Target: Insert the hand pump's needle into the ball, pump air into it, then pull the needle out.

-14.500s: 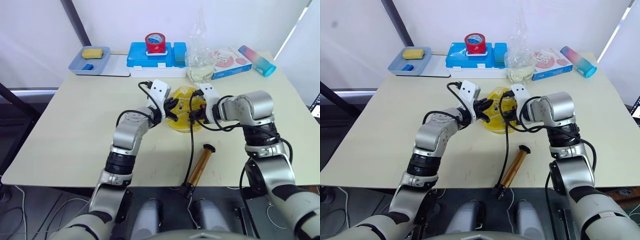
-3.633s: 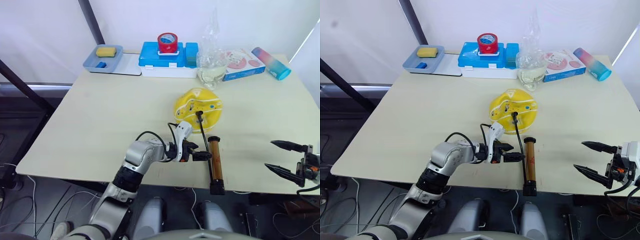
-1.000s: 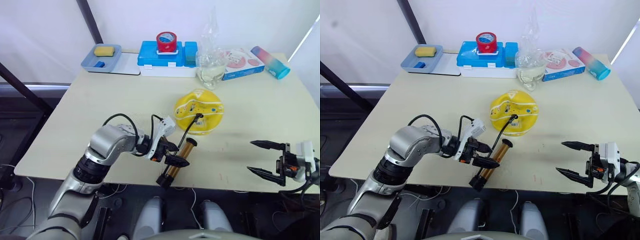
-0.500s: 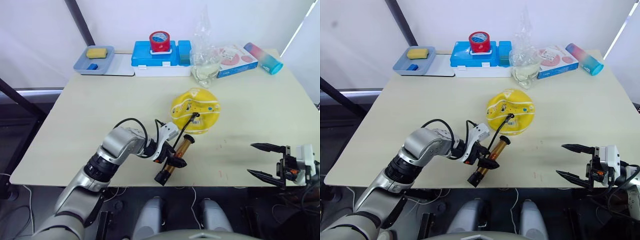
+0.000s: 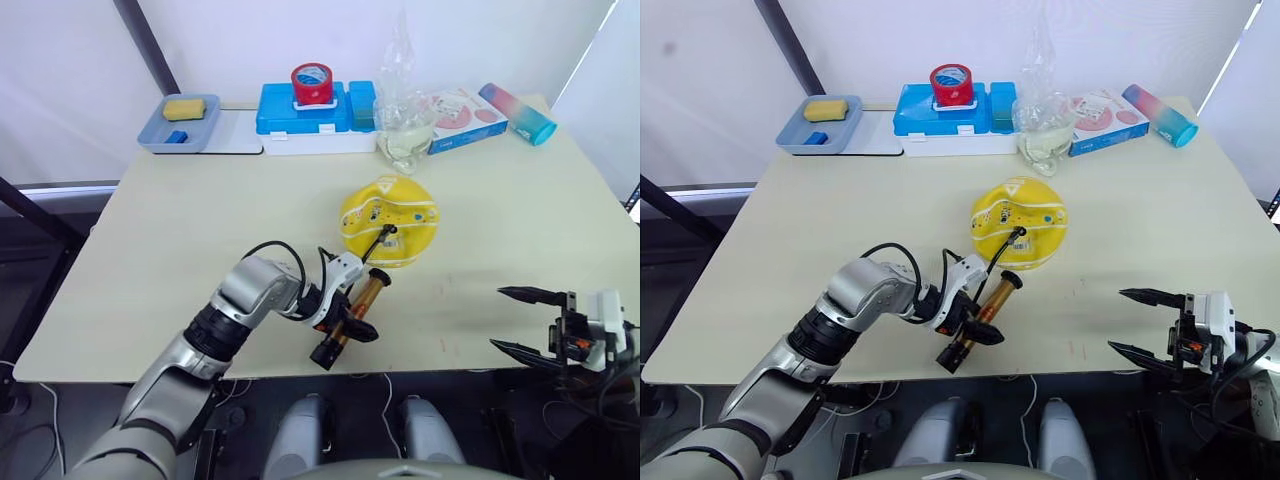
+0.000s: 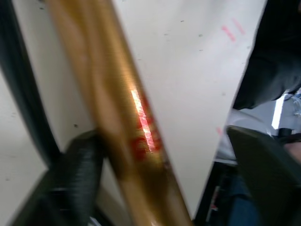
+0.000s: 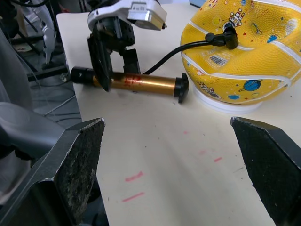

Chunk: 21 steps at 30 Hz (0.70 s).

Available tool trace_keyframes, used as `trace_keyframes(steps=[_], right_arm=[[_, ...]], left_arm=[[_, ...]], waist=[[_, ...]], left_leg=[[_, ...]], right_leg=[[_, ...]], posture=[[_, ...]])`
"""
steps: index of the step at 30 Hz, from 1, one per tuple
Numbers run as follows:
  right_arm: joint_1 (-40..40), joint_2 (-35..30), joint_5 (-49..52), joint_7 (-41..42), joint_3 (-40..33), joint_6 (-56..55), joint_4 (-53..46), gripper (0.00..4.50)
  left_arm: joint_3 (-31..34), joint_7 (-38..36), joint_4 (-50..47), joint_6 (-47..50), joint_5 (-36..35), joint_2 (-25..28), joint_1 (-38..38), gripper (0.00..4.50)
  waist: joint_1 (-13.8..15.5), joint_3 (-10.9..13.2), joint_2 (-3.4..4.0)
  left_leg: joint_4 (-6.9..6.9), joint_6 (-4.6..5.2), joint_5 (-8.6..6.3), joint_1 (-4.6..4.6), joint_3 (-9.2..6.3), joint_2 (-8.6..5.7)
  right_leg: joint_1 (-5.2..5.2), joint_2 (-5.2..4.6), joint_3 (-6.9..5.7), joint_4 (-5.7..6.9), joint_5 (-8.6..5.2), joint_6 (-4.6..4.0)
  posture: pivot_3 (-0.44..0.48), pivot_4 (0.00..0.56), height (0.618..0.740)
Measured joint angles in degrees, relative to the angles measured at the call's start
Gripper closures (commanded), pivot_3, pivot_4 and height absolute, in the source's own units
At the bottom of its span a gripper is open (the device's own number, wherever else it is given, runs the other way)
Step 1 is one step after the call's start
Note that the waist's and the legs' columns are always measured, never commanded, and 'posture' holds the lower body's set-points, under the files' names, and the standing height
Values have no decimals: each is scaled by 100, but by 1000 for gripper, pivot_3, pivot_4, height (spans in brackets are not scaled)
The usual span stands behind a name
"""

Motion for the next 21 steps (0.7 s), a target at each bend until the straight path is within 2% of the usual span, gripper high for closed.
trace_keyframes(steps=[3,4,10,16,21], right_arm=[[1,0,0,-13,0,-2,-1,0],[1,0,0,-14,0,-2,-1,0],[-8,-1,6,-13,0,5,-1,0],[-82,0,65,-29,5,158,-64,0],[-110,0,392,-170,3,634,-355,0]], left_arm=[[-66,-28,61,-44,29,-25,7,3222],[-87,-31,61,-48,36,-39,9,3447],[-99,-108,21,-85,11,-19,13,3451],[218,-284,-486,-126,-254,58,117,3451],[461,-688,-947,-704,-431,361,420,3451]], waist=[[-1,0,0],[0,0,0],[-3,1,-1],[-9,3,-5],[-2,6,-9]], left_leg=[[3,8,-5,-1,12,-3],[5,9,-6,-2,14,-4],[25,31,-20,-6,27,-6],[59,79,-50,-8,84,-28],[61,44,-61,-10,90,-26]], right_leg=[[0,-6,9,-3,0,0],[0,-8,9,-3,1,0],[-1,-18,16,-5,10,17],[-2,-95,-15,-8,21,29],[2,-132,-70,-36,52,47]], posture=[[0,150,739],[0,150,739],[0,150,739],[0,150,739],[0,150,739]])
